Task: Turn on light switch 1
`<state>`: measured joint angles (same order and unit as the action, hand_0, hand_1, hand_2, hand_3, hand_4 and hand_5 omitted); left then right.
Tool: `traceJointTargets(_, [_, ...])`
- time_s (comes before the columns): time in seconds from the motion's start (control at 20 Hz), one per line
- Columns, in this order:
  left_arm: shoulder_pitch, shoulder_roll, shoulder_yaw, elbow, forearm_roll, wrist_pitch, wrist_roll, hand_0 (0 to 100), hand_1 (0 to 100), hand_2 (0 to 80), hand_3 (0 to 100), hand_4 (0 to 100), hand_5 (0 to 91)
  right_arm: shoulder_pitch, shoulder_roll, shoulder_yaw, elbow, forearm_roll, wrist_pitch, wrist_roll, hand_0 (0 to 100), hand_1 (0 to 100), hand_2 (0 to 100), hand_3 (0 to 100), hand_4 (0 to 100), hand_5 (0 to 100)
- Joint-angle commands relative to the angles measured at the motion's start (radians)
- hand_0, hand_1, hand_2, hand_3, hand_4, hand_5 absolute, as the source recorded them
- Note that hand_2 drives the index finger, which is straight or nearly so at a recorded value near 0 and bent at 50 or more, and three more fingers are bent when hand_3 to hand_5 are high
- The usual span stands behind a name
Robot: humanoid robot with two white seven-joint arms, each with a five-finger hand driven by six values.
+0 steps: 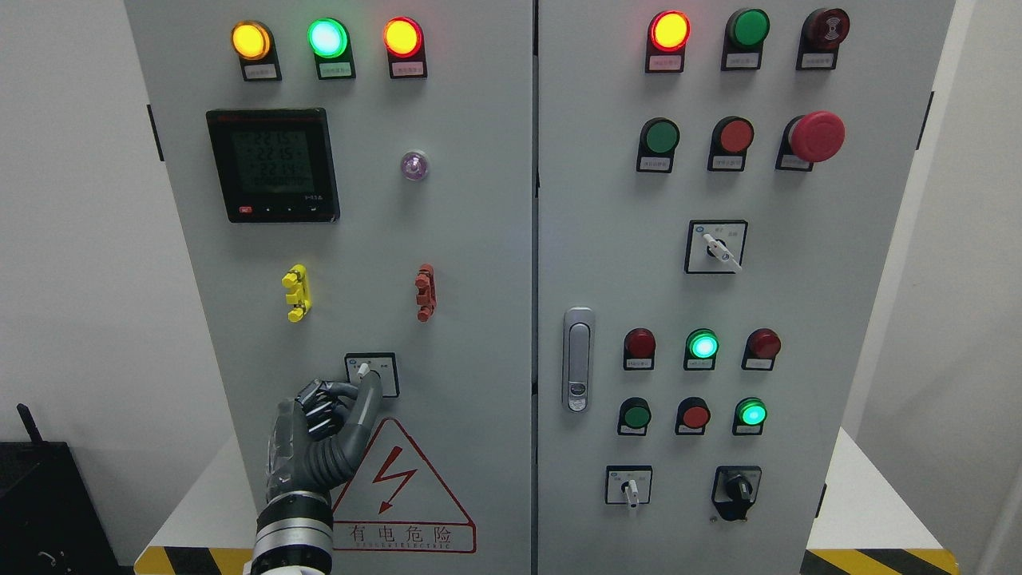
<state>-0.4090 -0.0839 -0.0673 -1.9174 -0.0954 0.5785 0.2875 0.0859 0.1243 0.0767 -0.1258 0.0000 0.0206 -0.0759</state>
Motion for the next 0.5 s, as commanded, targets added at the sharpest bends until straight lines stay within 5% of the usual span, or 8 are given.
traceJointTargets(0.0, [0.001,0.001,-0.005,0.0,0.0,0.0,-0.002,58,56,58.3,98,98,88.4,0.0,0.0,0.0,0.0,-0.025,0.001,0.001,0,0,0,0,0,0])
traceJointTargets(0.45, [0.001,0.001,-0.006,0.0,0.002,0.0,-0.004,62,56,58.5,98,98,88.5,0.0,0.0,0.0,0.0,-0.025,0.001,0.001,0,0,0,0,0,0])
